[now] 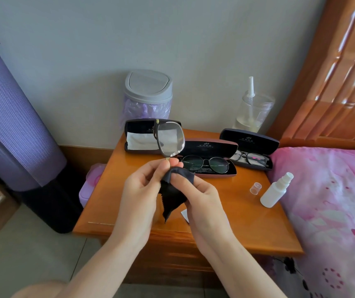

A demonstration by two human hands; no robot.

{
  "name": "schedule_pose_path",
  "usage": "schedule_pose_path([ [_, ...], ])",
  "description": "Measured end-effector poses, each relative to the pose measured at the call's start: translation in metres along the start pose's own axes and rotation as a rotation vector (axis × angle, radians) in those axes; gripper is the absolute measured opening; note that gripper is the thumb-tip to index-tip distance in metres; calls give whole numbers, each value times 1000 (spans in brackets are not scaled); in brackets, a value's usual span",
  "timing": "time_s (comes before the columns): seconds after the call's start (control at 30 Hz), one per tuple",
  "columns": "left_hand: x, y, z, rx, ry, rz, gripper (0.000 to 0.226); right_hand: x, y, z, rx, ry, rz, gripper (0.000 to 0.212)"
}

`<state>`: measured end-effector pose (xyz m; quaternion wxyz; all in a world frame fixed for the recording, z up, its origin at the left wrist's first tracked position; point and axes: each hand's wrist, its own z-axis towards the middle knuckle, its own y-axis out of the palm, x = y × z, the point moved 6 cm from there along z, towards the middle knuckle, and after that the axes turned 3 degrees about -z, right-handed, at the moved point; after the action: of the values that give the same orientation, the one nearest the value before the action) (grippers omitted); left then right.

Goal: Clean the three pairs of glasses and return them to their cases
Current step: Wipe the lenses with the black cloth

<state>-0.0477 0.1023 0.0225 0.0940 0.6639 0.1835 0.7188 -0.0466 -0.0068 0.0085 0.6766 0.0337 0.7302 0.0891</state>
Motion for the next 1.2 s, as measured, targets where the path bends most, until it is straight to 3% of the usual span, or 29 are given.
schedule_pose_path([
  [0.3,7,-12,7,58,29,46,27,-7,-5,0,-181,33,-295,14],
  [0.43,6,-10,7,37,24,39,26,-10,-8,-1,-204,18,-288,8],
  [0.8,9,-5,5,-12,87,171,23,-12,-6,13,-88,3,-160,38],
  [1.2,4,-9,6,46,49,92,27,-2,-15,4,-43,63,-154,42],
])
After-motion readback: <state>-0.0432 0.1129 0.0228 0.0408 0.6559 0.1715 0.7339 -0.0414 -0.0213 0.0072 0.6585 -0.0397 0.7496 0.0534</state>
